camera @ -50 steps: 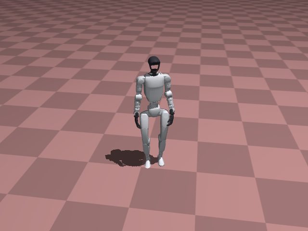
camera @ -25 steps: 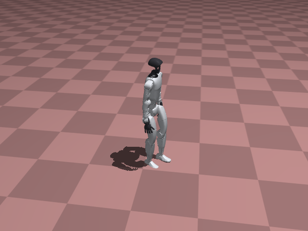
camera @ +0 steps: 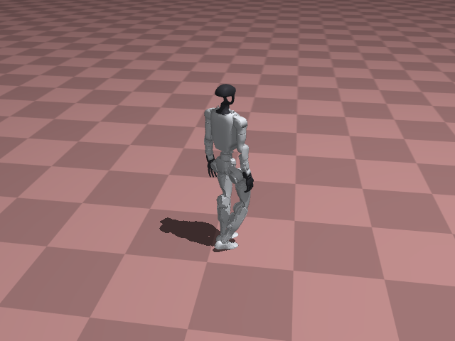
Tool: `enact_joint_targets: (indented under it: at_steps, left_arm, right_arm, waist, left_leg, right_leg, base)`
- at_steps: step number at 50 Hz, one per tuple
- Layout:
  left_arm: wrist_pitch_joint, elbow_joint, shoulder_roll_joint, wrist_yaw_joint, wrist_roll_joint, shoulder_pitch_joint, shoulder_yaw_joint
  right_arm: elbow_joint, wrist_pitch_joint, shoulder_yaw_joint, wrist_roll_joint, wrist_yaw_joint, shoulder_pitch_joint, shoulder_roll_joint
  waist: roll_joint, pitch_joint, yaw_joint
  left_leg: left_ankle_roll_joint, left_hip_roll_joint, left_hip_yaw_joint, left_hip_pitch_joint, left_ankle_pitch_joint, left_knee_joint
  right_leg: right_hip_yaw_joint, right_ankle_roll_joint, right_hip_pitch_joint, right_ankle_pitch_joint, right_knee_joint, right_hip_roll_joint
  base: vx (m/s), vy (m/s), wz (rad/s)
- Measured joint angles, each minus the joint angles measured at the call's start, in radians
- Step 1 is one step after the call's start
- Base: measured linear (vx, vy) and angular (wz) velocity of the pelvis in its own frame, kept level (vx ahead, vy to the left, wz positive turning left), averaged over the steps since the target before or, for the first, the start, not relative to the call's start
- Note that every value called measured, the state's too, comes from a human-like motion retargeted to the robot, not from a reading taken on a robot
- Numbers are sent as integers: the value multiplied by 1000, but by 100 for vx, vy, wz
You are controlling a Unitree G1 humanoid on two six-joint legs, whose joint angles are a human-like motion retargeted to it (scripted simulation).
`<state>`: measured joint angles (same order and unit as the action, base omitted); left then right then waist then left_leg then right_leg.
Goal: Walk run
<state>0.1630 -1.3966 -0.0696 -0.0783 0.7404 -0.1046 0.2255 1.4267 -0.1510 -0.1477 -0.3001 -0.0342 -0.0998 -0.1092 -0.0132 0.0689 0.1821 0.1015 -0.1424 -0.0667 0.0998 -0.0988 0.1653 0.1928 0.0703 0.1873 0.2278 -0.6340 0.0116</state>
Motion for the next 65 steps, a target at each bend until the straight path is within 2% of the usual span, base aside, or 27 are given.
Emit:
enact_joint_targets:
  at_steps: [2, 5, 8, 10, 13, 15, 17, 18, 19, 22, 26, 30, 33, 36, 40, 46, 55, 60, 65]
  left_arm:
    - [4, 0, 1, 22, -21, 7, 4]
    - [1, -10, -3, 13, -51, 16, 5]
    - [-4, -2, -13, -20, -41, 24, -2]
    - [0, 8, -18, -30, -30, 28, -12]
    - [15, 26, -17, -25, -25, 34, -35]
    - [25, 33, -13, -27, -19, 29, -35]
    - [27, 25, -15, -22, -15, 20, -37]
    - [25, 15, -14, -13, -14, 18, -35]
    - [22, 1, -11, -1, -14, 17, -34]
    - [3, -62, -8, 30, -17, 11, -32]
    - [-36, -135, -18, 47, 13, -40, -8]
    - [-57, -158, -6, 49, 22, -91, 39]
    - [-49, -122, 10, 47, 9, -88, 75]
    - [-34, -79, 8, 79, -13, -80, 36]
    - [-23, -59, 4, 121, -7, -62, 13]
    - [-1, 5, 3, 19, -4, -17, -25]
    - [20, 58, -25, -3, 18, 6, -67]
    - [39, 65, -22, 57, 17, -6, -46]
    - [68, 38, -21, 213, 22, -36, -28]
  right_arm:
    - [-16, 2, 13, 9, 1, 13, 6]
    - [-41, -8, 29, 34, 11, 16, 11]
    - [-53, -11, 22, 34, 8, 12, 19]
    - [-47, -8, 21, 40, 8, 10, 22]
    - [-30, 10, 19, 57, 28, 20, 15]
    - [-30, 23, 23, 51, 40, 24, 11]
    - [-39, 31, 19, 39, 51, 29, 11]
    - [-48, 34, 18, 34, 57, 35, 9]
    - [-58, 36, 19, 32, 61, 42, 7]
    - [-80, 41, 31, 32, 65, 64, 0]
    - [-89, 39, 26, 23, 60, 56, 23]
    - [-71, 26, 8, 22, 69, 15, 41]
    - [-33, 17, 2, 40, 51, 3, 52]
    - [-4, 21, -13, 50, 79, -13, 41]
    - [27, 38, -20, 9, 88, -43, 39]
    - [55, 48, -37, 51, 106, -39, 37]
    - [56, 31, -34, 76, 79, -38, 46]
    - [30, 28, -59, 86, 103, -45, 55]
    - [-30, -16, -114, 210, 107, -71, 94]
  waist:
    - [-2, -12, -21]
    - [-3, -16, -44]
    - [21, -22, -70]
    - [34, -28, -49]
    - [53, -41, -15]
    - [65, -47, 17]
    - [67, -46, 16]
    - [69, -45, 12]
    - [69, -48, 5]
    - [67, -52, -35]
    - [52, -18, -99]
    - [30, 23, -98]
    - [31, 3, -78]
    - [45, -6, -66]
    - [49, 20, -66]
    - [51, 10, -63]
    - [46, 16, -75]
    - [48, 4, -49]
    - [81, -13, -54]
  left_leg:
    - [4, -11, -65, 0, 20, 4]
    - [0, -26, -156, 0, 43, 8]
    - [-6, -81, -291, -3, 65, 15]
    - [-10, -102, -349, -14, 75, 10]
    - [-24, -137, -425, -10, 95, 13]
    - [-51, -150, -440, -5, 114, 9]
    - [-109, -146, -449, 10, 111, 16]
    - [-130, -142, -423, 21, 93, 19]
    - [-128, -119, -313, 29, 60, 23]
    - [-66, -42, 75, 15, -28, 43]
    - [-8, 9, 237, -75, -17, 4]
    - [8, 22, 197, -127, 24, -90]
    - [-8, 30, 218, -180, 57, -146]
    - [-11, 23, 184, -207, 61, -166]
    - [-8, 26, 190, -202, 61, -169]
    - [-18, 29, 195, -208, 70, -174]
    - [-38, 51, 226, -191, 55, -163]
    - [-38, 61, 259, -169, 20, -124]
    - [-48, 54, 251, -113, -23, -16]
  right_leg:
    - [-76, -19, 17, 3, 37, -21]
    - [-146, -108, 22, 16, 142, -35]
    - [-296, -56, 10, -61, 288, -73]
    - [-278, -92, -1, -121, 341, -56]
    - [-99, -167, -13, -86, 343, -11]
    - [-92, -183, -52, -85, 402, -17]
    - [-20, -175, -64, -87, 433, 8]
    - [16, -178, -66, -87, 445, 16]
    - [48, -182, -72, -87, 458, 20]
    - [133, -194, -111, -92, 513, 15]
    - [204, -191, -188, -91, 579, -23]
    - [195, -192, -252, -100, 628, -72]
    - [187, -194, -271, -107, 624, -79]
    - [213, -190, -292, -95, 629, -68]
    - [211, -185, -302, -90, 644, -75]
    - [201, -185, -297, -92, 634, -71]
    - [165, -197, -281, -74, 630, -84]
    - [155, -208, -275, -61, 625, -90]
    - [178, -213, -259, -36, 611, -61]
  base:
    - [6, 7, 251]
    - [14, 3, 253]
    - [14, -3, 277]
    - [14, -3, 220]
    - [4, -4, 204]
    - [0, -5, 166]
    - [1, -9, 183]
    - [-10, -6, 183]
    - [-17, -3, 173]
    - [-11, -3, 144]
    - [20, -2, 87]
    - [28, 5, -10]
    - [3, -1, -14]
    - [8, 2, 43]
    - [8, -2, 3]
    - [1, -2, -10]
    - [0, -8, -19]
    - [-1, -7, -20]
    - [4, -13, 40]
